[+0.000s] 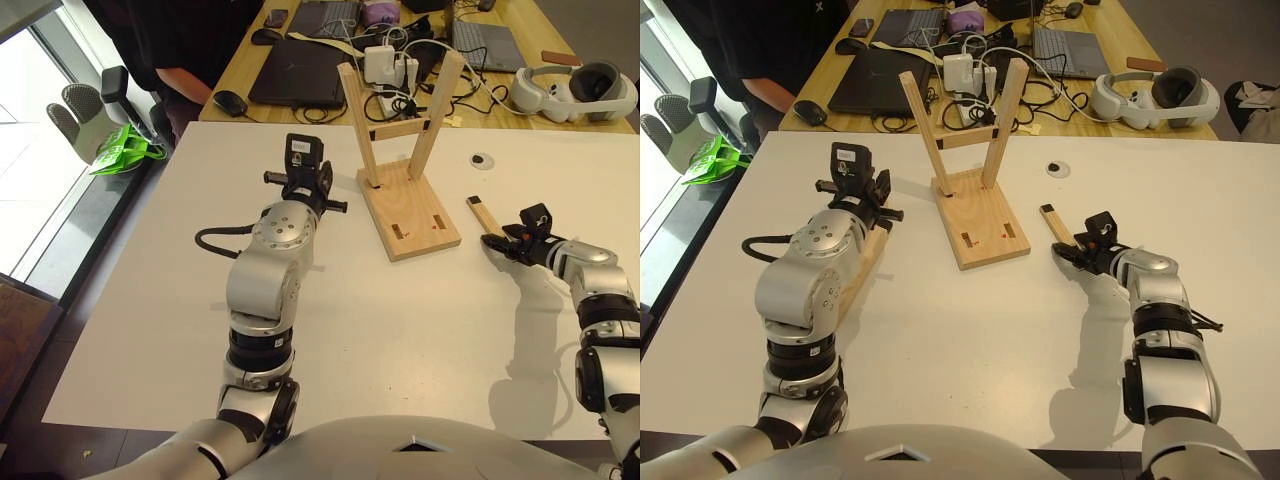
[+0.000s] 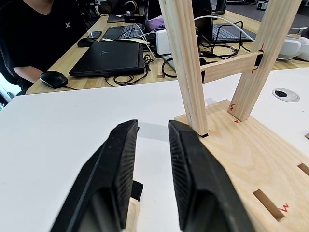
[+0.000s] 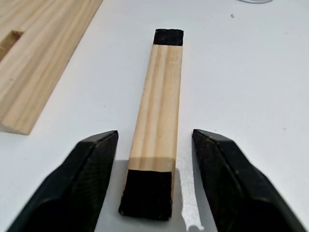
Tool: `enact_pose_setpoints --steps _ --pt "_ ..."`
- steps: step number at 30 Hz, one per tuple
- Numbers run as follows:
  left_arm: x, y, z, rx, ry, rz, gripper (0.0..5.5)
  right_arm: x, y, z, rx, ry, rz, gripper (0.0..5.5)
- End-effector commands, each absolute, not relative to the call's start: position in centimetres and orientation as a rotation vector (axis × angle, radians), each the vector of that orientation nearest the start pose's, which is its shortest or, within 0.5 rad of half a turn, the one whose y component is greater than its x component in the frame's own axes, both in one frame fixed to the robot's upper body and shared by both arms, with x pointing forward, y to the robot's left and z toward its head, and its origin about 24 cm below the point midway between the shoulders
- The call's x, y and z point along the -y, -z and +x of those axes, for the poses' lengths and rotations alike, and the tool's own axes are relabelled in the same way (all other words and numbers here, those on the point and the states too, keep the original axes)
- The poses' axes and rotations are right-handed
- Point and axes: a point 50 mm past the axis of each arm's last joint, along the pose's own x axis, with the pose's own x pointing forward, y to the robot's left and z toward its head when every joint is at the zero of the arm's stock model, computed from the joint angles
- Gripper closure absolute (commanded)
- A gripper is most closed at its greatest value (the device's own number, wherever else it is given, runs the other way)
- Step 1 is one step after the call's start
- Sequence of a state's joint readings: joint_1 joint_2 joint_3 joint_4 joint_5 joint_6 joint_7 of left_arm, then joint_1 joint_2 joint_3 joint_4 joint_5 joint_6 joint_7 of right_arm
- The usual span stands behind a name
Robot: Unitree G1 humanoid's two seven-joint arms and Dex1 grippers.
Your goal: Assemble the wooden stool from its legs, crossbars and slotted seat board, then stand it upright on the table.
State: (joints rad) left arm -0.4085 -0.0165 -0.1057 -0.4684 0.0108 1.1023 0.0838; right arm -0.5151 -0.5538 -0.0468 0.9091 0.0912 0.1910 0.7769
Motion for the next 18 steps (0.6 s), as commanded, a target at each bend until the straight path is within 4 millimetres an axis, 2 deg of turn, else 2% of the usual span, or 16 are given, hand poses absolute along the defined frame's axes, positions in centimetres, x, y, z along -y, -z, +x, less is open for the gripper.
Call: enact_pose_setpoints --steps 1,7,12,15,18 --pt "-9.7 -15.0 28.3 -0.218 0.116 0.098 4.34 28.8 -0.2 29.4 -0.72 -0.415 -0.104 3.21" --pt "-9.7 -14.9 27.8 -0.203 0.088 0.026 4.34 28.9 -0.6 29.9 -0.681 -0.384 -0.11 4.16" --pt "-11.6 -15.1 24.4 -0.055 -0.066 -0.088 4.34 29.6 -1.7 30.4 -0.584 -0.297 -0.092 4.21" --pt "-12.5 -14.6 22.2 -0.031 -0.127 -0.105 4.34 29.0 -4.8 31.5 -0.388 -0.273 -0.052 4.21" --pt "-11.9 -14.9 21.3 -0.015 -0.061 -0.241 4.34 26.0 -9.0 32.0 -0.153 -0.316 -0.002 4.21"
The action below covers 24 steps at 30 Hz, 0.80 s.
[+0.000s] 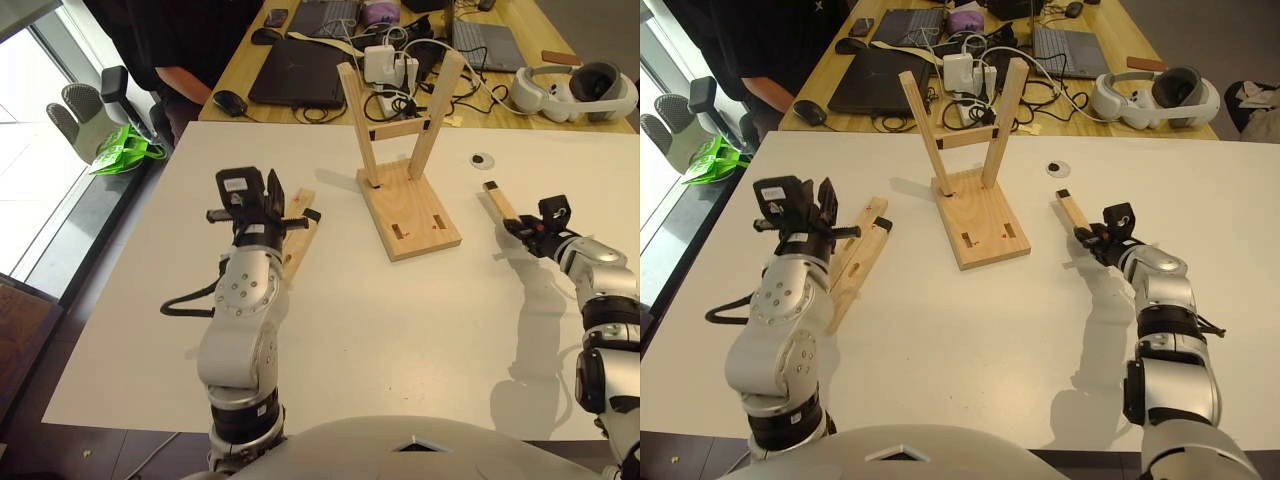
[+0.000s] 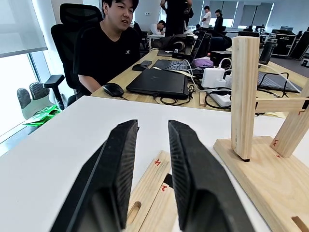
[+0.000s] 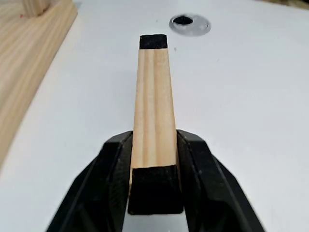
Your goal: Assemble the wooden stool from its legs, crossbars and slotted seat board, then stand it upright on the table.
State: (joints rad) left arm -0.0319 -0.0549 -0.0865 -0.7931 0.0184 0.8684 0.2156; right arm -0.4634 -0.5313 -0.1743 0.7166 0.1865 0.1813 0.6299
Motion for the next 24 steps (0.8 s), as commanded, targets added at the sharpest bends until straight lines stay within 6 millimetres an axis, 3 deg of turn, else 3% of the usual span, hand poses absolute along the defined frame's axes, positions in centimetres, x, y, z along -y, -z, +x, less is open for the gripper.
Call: enact_pose_setpoints --steps 1,4,6,9,17,24 --pt "-11.5 -14.7 21.2 -0.034 -0.036 -0.26 4.34 24.3 -10.8 31.8 -0.053 -0.343 0.008 4.21" --pt "-8.7 -14.7 21.1 -0.142 0.197 -0.502 4.34 17.6 -14.5 29.6 0.161 -0.526 0.013 4.21" --pt "-7.3 -15.8 21.5 -0.165 0.389 -0.641 4.34 14.3 -15.0 27.6 0.23 -0.66 -0.045 4.21" --pt "-7.4 -18.0 22.7 -0.1 0.586 -0.846 4.34 11.2 -15.1 25.2 0.288 -0.831 -0.102 4.21" --pt "-9.0 -21.9 23.2 -0.087 0.787 -1.153 4.34 9.9 -15.6 23.7 0.337 -0.931 -0.144 4.21" --pt "-8.6 -21.1 23.4 -0.217 0.76 -1.092 4.34 9.2 -15.8 23.1 0.357 -0.947 -0.133 4.21"
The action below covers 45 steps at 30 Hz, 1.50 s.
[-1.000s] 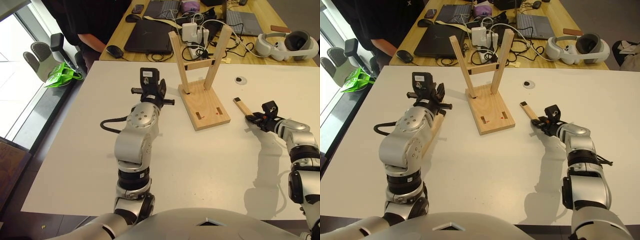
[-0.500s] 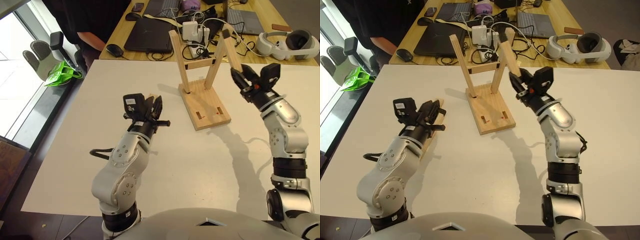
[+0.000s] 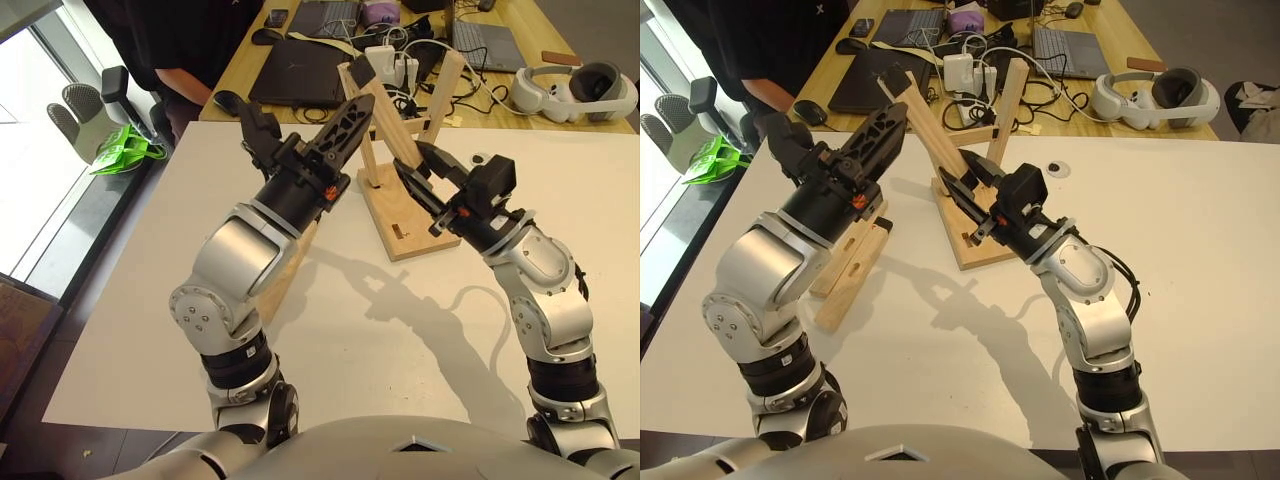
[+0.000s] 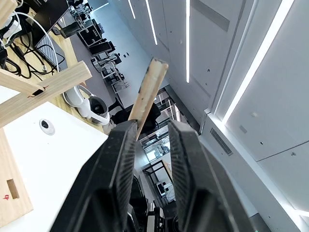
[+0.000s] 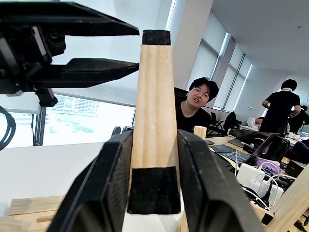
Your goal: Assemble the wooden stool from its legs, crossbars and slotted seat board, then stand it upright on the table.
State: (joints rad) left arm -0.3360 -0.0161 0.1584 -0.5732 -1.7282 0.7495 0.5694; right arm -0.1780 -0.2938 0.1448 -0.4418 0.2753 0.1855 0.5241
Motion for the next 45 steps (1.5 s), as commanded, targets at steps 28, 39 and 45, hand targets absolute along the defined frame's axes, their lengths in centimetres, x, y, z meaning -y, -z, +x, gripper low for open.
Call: enact_pose_setpoints --steps 28,39,45 --pt "-10.0 -18.4 24.8 -0.205 0.57 -0.802 4.34 9.9 -15.8 22.9 0.322 -0.984 -0.141 4.21" --pt "-9.6 -20.6 23.3 -0.172 0.778 -0.993 5.04 11.8 -14.0 24.2 0.256 -0.936 -0.14 4.21" --pt "-9.1 -20.6 22.7 -0.191 0.832 -0.921 5.05 12.1 -14.2 24.7 0.271 -0.921 -0.178 4.21"
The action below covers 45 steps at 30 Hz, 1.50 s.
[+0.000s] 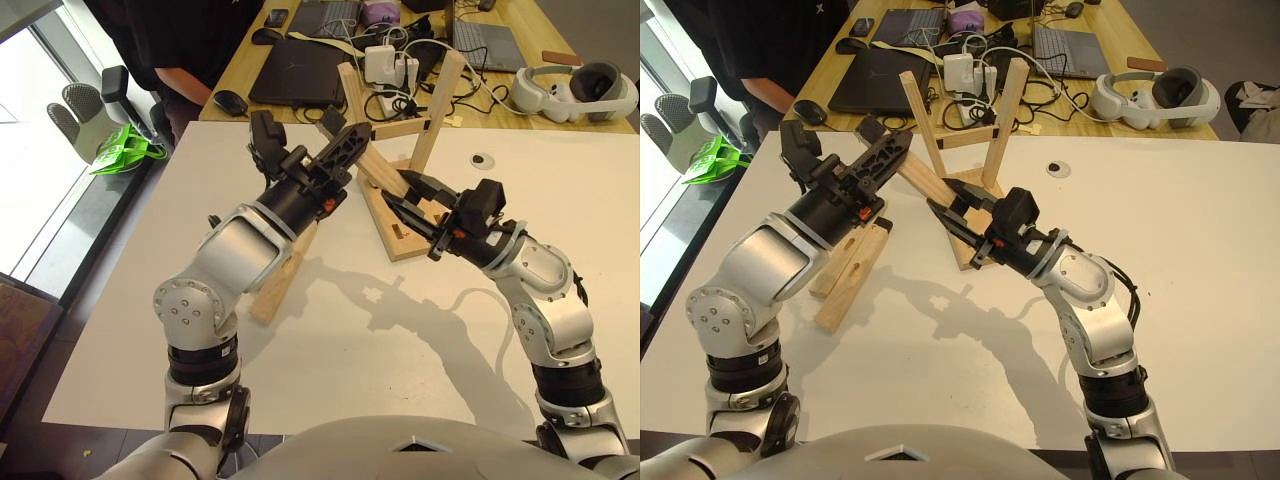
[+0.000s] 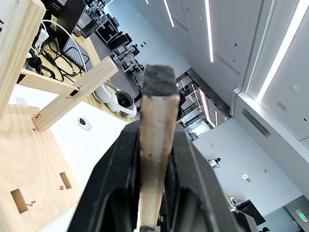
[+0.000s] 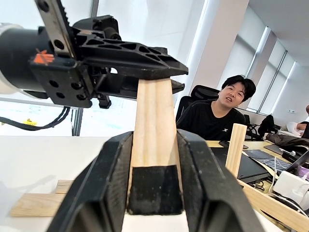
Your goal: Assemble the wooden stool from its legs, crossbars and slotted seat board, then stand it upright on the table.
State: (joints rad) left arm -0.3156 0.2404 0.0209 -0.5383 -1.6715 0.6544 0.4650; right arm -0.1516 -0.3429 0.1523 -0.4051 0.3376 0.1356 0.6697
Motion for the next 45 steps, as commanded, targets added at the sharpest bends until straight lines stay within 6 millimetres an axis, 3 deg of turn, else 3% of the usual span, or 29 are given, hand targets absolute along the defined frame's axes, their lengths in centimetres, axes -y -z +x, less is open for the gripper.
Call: enact_pose_setpoints --steps 1,5,9,12,16,20,23,26,29,34,45 --pt "-9.1 -20.5 22.7 -0.19 0.831 -0.914 5.05 12.2 -14.3 24.9 0.273 -0.917 -0.186 3.85" --pt "-9.2 -20.3 22.9 -0.196 0.811 -0.892 5.1 12.0 -14.6 24.9 0.264 -0.947 -0.182 3.23" --pt "-9.7 -19.7 23.4 -0.207 0.758 -0.895 5.1 12.2 -14.4 24.2 0.148 -1.104 -0.16 3.17" --pt "-11.5 -19.2 24.8 -0.174 0.614 -0.861 5.1 14.1 -13.3 23.3 -0.049 -1.231 -0.198 3.17" --pt "-14.9 -18.5 26.5 -0.119 0.365 -0.681 5.1 16.2 -12.2 22.9 -0.201 -1.25 -0.257 3.17" --pt "-16.0 -16.6 25.9 -0.132 0.238 -0.39 5.1 15.8 -12.5 23.3 -0.138 -1.093 -0.158 3.17" --pt "-15.3 -14.4 24.6 -0.172 0.258 -0.115 5.1 13.9 -13.0 23.2 -0.045 -0.925 0.06 3.17" --pt "-14.9 -12.9 23.7 -0.179 0.29 0.032 5.1 11.5 -13.3 22.2 -0.024 -0.798 0.314 3.17" --pt "-15.4 -12.6 23.6 -0.151 0.28 0.085 5.1 10.3 -13.5 21.5 -0.018 -0.68 0.458 3.17" --pt "-17.1 -13.0 24.2 -0.097 0.218 0.126 5.1 10.2 -13.3 22.3 -0.008 -0.468 0.519 3.17" --pt "-17.4 -12.1 24.1 -0.097 0.213 0.165 5.1 10.5 -11.2 22.5 -0.071 -0.31 0.623 3.17"
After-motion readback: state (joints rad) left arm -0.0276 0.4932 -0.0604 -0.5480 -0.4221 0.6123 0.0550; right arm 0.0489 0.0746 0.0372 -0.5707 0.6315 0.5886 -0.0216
